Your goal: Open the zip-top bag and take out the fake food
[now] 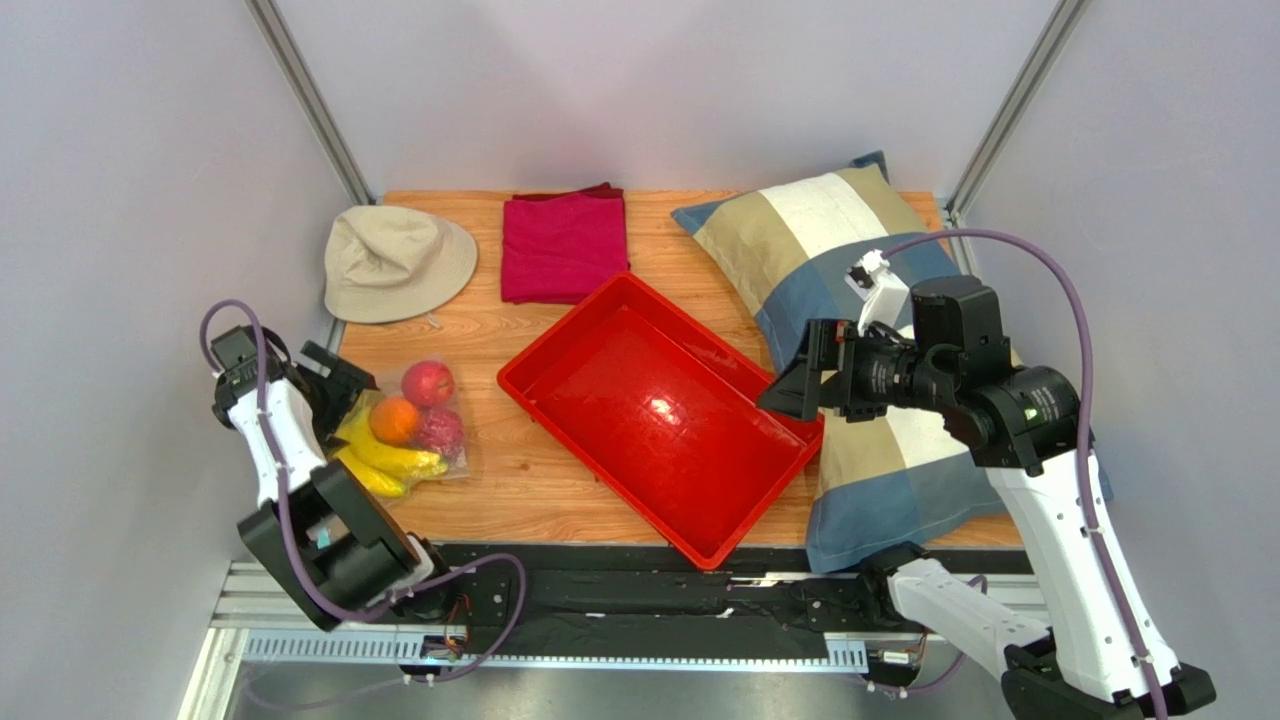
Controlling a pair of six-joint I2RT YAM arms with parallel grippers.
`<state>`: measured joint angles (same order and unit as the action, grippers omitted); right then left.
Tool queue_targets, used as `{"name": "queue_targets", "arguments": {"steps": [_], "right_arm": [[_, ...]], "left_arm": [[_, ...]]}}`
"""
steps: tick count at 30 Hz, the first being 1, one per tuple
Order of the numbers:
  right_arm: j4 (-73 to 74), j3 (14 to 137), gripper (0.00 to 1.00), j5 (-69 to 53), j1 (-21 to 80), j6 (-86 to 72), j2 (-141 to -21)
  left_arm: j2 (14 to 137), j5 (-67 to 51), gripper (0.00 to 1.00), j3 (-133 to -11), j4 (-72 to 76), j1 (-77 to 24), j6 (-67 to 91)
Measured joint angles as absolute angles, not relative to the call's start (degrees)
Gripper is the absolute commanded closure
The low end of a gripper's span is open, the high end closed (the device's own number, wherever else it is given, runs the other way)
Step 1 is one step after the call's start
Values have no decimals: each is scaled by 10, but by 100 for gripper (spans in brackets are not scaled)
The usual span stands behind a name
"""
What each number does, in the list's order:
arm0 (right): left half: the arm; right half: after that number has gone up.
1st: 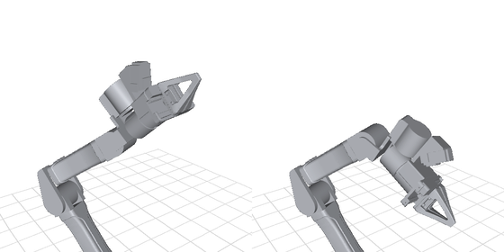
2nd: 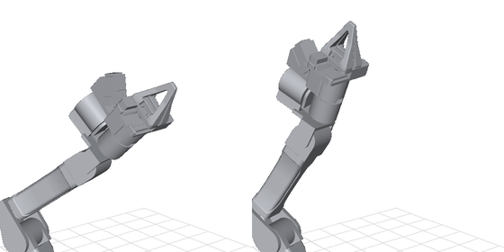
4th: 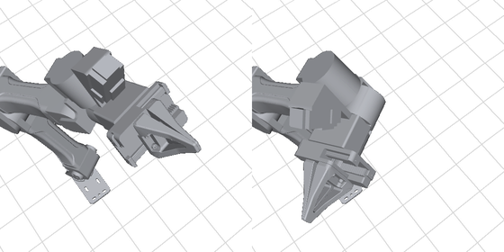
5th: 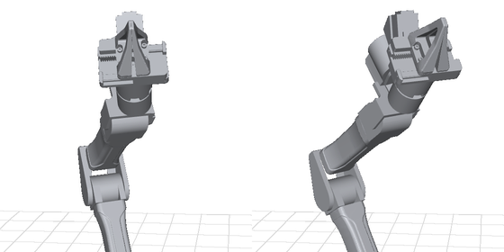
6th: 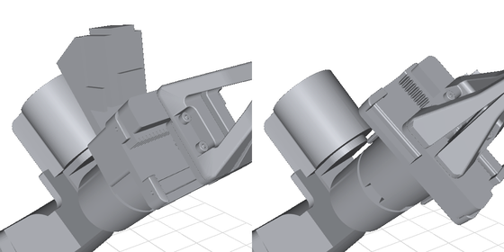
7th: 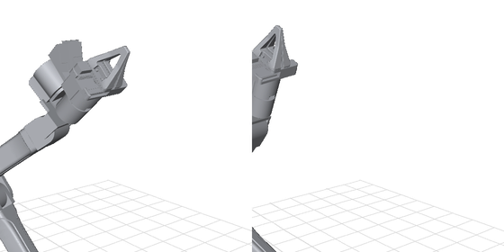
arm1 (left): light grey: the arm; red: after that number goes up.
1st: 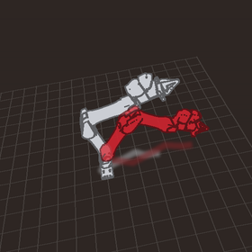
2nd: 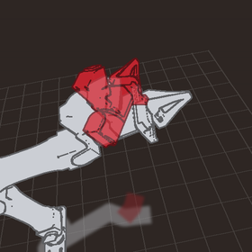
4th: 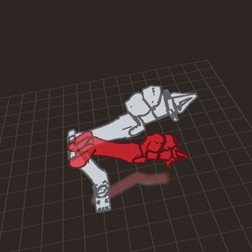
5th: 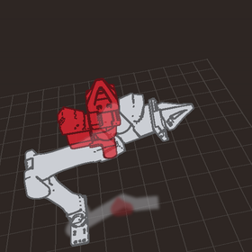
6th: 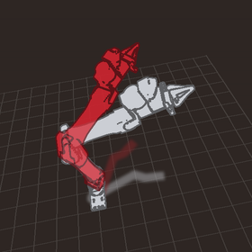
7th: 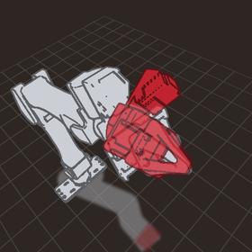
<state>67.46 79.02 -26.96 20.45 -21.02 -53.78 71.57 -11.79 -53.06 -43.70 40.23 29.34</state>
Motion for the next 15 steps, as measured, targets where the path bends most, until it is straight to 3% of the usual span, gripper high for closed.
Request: {"name": "queue_targets", "arguments": {"steps": [3,5,9,13,15], "right_arm": [[675,790,0,-271,217,-206,-544],[675,790,0,-271,223,-203,-550],[675,790,0,-269,229,-197,-556],[675,790,0,-265,233,-195,-559],[675,790,0,-265,234,-194,-562]], "left_arm": [[760,-143,9,-520,-395,403,284],[760,-156,17,-506,-353,407,287],[770,-214,18,-456,-256,401,328],[823,-252,21,-460,-202,321,377],[844,-252,18,-486,-201,277,386]]}}
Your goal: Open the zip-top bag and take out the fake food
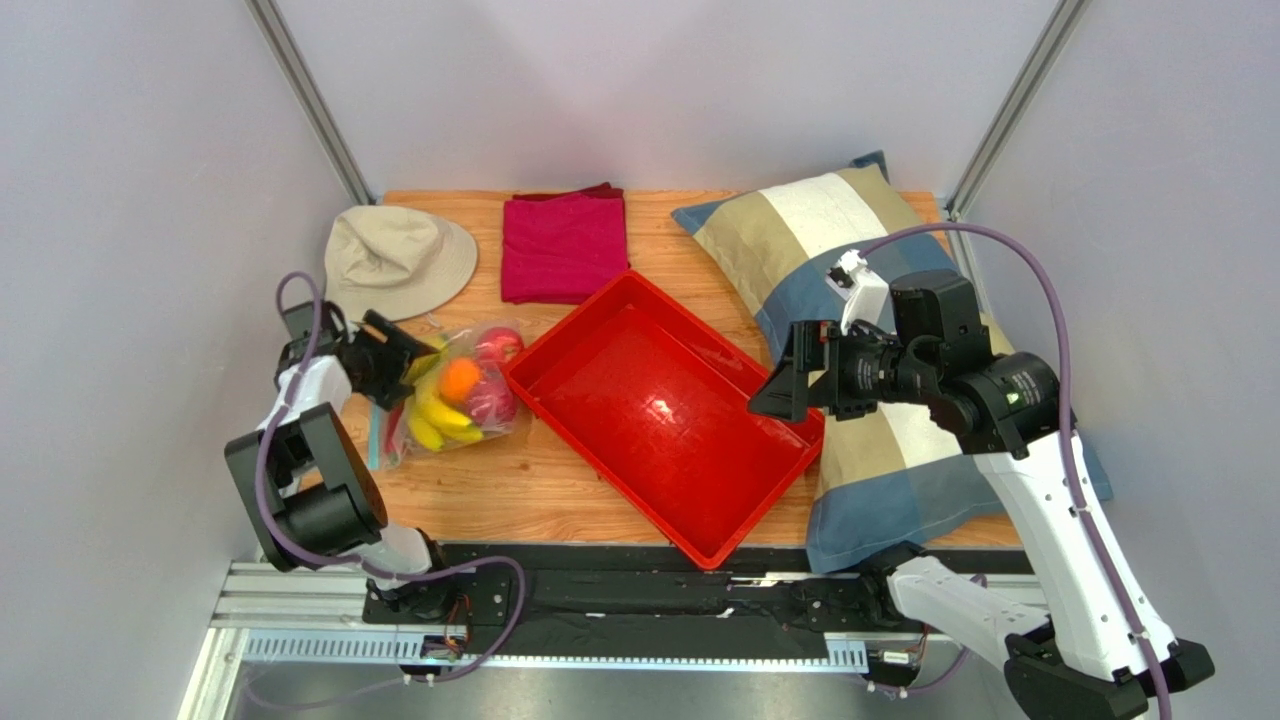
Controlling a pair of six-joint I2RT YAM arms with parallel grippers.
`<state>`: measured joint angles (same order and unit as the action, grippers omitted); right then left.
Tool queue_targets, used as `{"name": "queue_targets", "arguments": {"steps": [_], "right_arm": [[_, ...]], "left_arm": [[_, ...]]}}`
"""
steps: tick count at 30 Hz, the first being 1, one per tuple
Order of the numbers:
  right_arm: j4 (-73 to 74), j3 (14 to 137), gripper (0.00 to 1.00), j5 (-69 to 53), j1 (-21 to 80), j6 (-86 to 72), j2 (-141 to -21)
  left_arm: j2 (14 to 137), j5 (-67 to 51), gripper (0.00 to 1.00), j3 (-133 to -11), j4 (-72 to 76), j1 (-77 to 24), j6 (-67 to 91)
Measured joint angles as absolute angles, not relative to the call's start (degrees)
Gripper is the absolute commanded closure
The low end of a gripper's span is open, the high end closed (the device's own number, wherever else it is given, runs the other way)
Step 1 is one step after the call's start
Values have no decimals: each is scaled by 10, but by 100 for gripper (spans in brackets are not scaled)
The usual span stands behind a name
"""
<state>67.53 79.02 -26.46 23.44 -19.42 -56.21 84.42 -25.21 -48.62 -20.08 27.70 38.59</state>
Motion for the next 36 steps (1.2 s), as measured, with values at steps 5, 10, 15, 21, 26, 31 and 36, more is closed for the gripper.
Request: {"name": "queue_targets", "arguments": {"steps": [5,10,15,21,26,31,36], "right_arm": [[675,792,0,-265,235,-195,-573],[674,792,0,-270,236,-196,-573],[670,792,0,-276,239,-197,-573],[670,791,0,-281,250,-198,-578],[666,791,0,-282,251,-199,-582],[663,791,0,-281,251,-201,-583],[647,773,0,-281,251,-211,-579]], "left_arm": [[784,-204,14,-502,-262,251,384],[697,-159,13,-538,-327,295,353],[700,-156,20,-532,-371,380,316],[774,-161,24,-485,-420,451,310],[810,-176,19,-477,-425,470,319],[833,-180,12,-441,-399,477,318],[833,-200,21,-425,-360,481,314]]}}
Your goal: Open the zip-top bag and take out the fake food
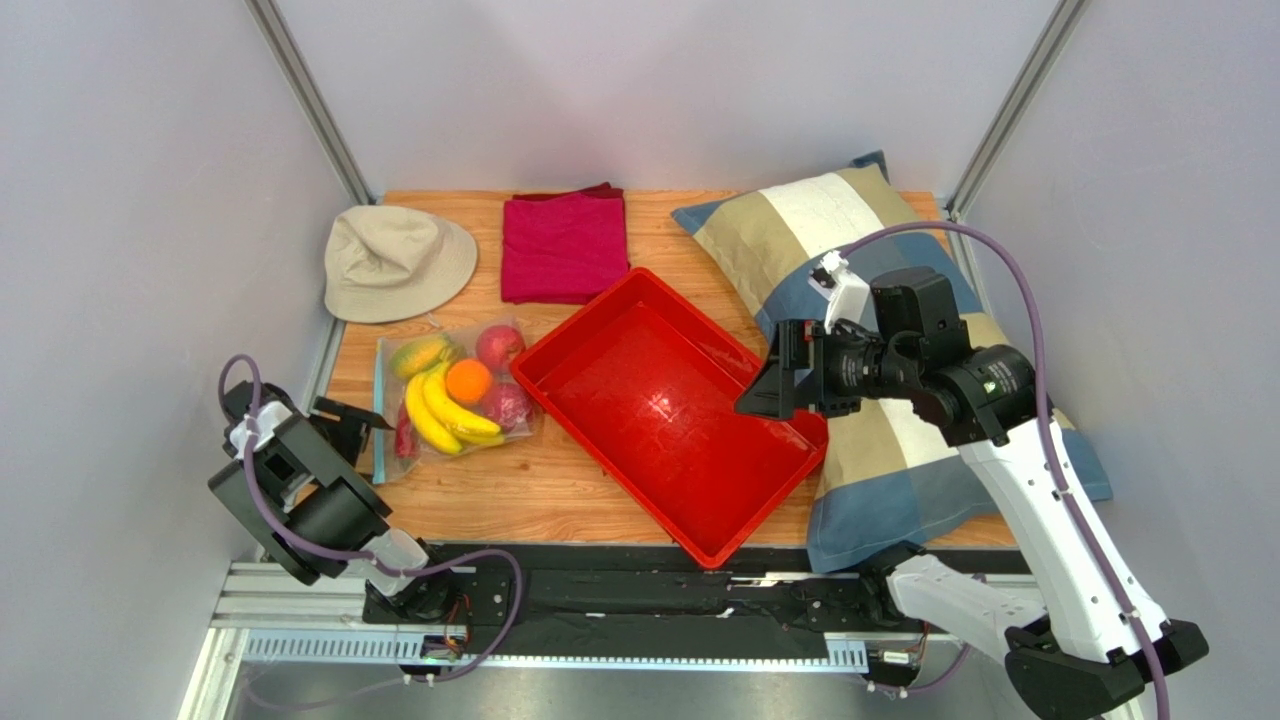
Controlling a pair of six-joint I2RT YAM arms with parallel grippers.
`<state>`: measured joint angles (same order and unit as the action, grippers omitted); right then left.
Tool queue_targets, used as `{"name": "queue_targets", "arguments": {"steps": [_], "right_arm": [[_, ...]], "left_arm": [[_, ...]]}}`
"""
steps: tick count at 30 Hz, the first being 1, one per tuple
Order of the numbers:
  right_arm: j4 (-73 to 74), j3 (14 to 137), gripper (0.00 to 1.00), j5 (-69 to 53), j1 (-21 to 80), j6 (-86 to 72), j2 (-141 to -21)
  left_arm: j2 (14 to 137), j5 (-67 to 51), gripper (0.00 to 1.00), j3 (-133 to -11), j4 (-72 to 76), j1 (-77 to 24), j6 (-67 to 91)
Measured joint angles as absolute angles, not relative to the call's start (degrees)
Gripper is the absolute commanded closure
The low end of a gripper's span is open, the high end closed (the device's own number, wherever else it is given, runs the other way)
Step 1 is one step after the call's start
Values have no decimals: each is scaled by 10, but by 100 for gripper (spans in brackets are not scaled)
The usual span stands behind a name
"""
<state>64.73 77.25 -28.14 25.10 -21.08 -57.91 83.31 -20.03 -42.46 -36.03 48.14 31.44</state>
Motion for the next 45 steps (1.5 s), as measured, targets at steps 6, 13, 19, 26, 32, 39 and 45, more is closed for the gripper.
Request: {"name": "queue_targets", "arguments": {"steps": [6,13,19,26,32,39,45], "right_arm": [[630,757,0,-280,251,-227,-578],[588,724,0,-277,255,-243,-570],[535,712,0,-227,335,-258,-626],[444,754,0,-122,489,-241,-774],[380,854,0,-102,525,-209,-924],[285,898,0,-117,577,-136,-1015],[230,955,0,-127,597,-110,-1084]], "left_arm": [[832,-223,68,-402,-312,487,312],[817,-235,100,-387,-292,488,312],[701,-246,100,-378,-295,488,317],[521,-251,100,-392,-311,484,320],[448,-251,100,-366,-303,401,352],[352,-263,100,-352,-329,310,399],[361,-269,100,-405,-385,301,402]]}}
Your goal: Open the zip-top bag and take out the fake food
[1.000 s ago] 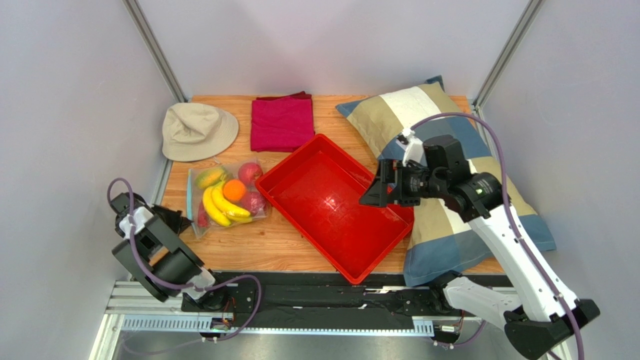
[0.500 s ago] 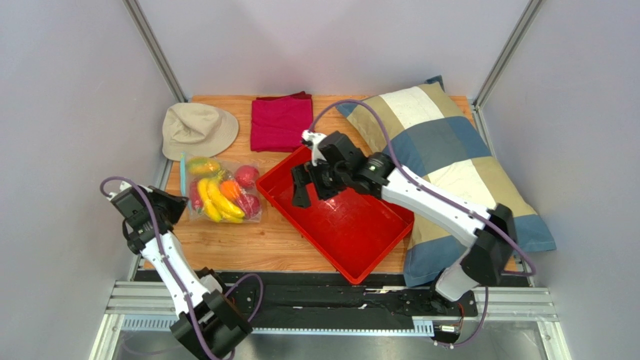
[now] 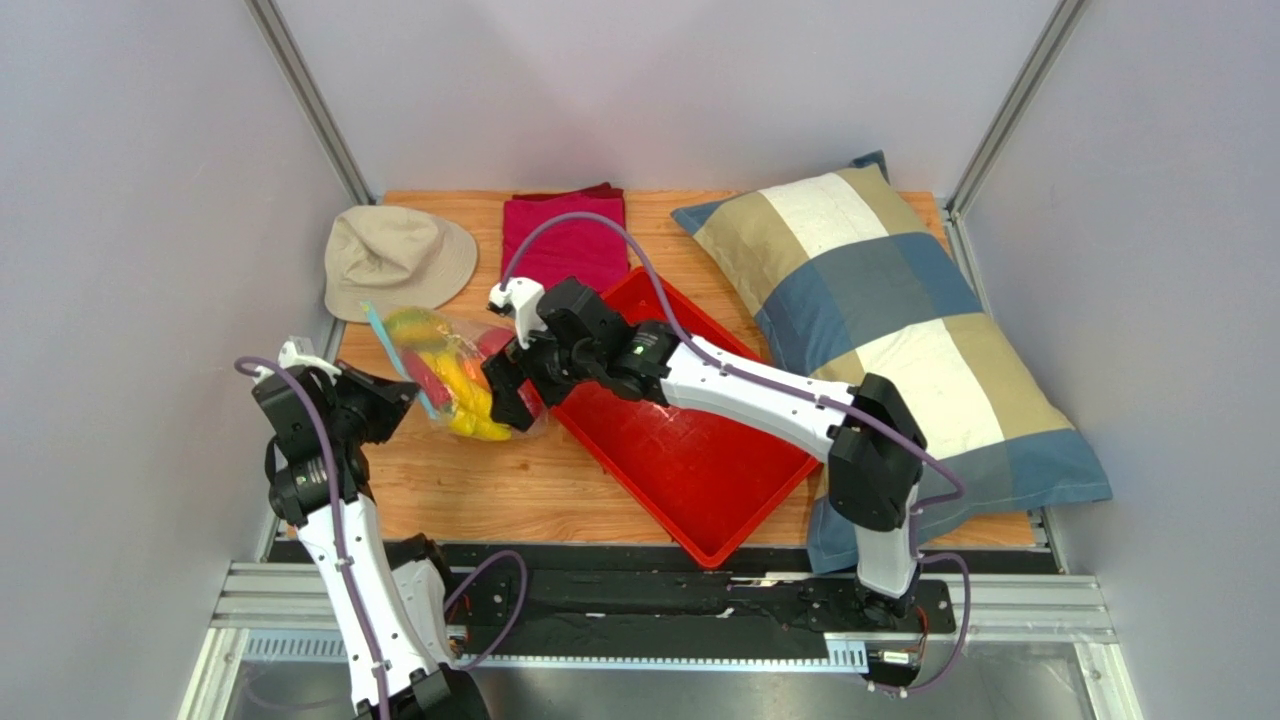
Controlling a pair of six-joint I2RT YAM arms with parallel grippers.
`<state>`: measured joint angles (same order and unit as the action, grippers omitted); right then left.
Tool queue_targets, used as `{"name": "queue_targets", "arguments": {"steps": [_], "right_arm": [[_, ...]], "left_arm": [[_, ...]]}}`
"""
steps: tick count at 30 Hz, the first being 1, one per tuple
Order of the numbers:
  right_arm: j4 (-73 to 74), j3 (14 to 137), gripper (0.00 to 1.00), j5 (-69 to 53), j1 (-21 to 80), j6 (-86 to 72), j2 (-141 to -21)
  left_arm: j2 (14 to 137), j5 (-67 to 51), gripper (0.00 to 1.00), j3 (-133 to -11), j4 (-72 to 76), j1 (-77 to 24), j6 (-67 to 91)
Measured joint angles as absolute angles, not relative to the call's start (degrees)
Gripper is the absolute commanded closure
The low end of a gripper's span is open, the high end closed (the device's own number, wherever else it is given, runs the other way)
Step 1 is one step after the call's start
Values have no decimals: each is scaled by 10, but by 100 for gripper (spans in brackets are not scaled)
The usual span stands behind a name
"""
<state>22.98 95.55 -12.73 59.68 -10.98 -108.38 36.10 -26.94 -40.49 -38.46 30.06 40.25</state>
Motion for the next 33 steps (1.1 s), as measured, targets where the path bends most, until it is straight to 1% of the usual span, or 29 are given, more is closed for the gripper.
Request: {"name": "queue_targets", "arguments": {"steps": [8,15,18,21,22,26,28,30,33], "right_arm": [[182,1028,0,-130,632,-57,-1162],[156,1065,0,-123,657,-43,-1203],[153,1075,6,-77,668,-35,-1208],[152,1080,22,-27,677,-26,-1209],[150,1083,37,-11,680,-23,-1210],[149,1096,67,29,682,-3,-1223],[151,1107,88,33,682,1,-1232],[154,1118,100,34,682,3,-1238],[161,1128,100,43,682,-6,-1245]], "left_arm": [[405,-305,100,-477,-416,291,387],[412,-365,100,-471,-406,283,382],[429,-389,100,-472,-397,280,382],[452,-411,100,-480,-395,277,380],[460,-417,100,-486,-395,275,378],[480,-428,100,-502,-392,269,373],[487,-429,100,-503,-387,264,372],[498,-429,100,-504,-381,260,371],[510,-425,100,-511,-385,257,367]]}}
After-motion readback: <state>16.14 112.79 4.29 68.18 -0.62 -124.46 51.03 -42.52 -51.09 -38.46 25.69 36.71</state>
